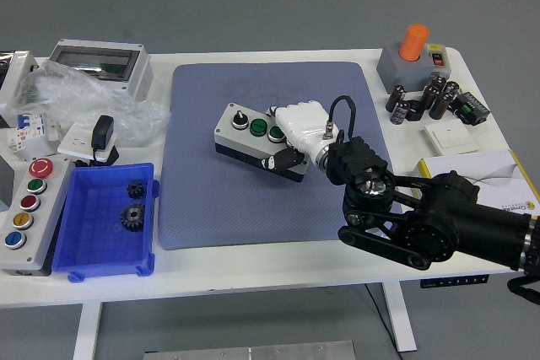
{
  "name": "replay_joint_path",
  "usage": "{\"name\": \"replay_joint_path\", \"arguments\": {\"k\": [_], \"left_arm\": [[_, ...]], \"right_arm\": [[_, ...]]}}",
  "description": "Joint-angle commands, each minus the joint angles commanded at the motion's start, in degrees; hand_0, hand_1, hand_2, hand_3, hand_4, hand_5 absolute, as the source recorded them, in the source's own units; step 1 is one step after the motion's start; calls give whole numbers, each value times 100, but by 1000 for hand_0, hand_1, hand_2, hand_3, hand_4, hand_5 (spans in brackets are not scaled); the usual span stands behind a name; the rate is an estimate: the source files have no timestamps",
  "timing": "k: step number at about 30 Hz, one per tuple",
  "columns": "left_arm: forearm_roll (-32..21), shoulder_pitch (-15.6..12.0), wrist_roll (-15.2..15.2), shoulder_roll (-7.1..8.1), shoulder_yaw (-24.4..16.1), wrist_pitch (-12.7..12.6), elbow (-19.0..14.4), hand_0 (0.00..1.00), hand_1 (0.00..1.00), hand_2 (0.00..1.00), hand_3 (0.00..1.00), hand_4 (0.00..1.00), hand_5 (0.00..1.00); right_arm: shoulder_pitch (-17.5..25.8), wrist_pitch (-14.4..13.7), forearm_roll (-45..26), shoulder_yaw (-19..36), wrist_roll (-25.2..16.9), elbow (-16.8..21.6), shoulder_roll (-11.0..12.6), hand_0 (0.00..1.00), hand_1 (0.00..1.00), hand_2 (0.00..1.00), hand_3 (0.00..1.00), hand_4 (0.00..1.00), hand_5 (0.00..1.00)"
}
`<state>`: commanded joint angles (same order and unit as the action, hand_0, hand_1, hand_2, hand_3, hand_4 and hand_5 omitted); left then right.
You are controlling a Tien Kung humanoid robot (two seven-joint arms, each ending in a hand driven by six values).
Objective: Pick up the button,place it on the desk,press the button,press the button
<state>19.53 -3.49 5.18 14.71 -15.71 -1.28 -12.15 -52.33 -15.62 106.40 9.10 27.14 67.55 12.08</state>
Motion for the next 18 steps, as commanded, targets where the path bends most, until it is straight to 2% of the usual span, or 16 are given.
{"name": "replay_joint_path", "arguments": {"k": [5,11,12,17,18], "left_arm": [[-6,2,1,-6,16,1,0,651,690,669,676,778,412],[-8,11,0,-10,22,4,0,653,691,669,676,780,414],[-10,12,0,-9,24,4,1,650,690,669,676,781,418],[-22,10,-2,-6,35,4,2,650,690,669,676,781,418],[-24,8,-2,-6,37,5,1,651,691,669,677,781,423]], "right_arm": [[-180,-277,145,-325,-609,-4,126,337,461,367,364,478,2],[-296,-546,341,-562,-1043,-176,208,356,473,371,380,491,2],[-308,-568,350,-607,-1083,-209,217,386,496,381,430,428,2],[-325,-661,375,-814,-1265,-410,228,386,496,381,430,428,2],[-320,-648,394,-825,-1313,-451,224,414,515,400,446,362,2]]}}
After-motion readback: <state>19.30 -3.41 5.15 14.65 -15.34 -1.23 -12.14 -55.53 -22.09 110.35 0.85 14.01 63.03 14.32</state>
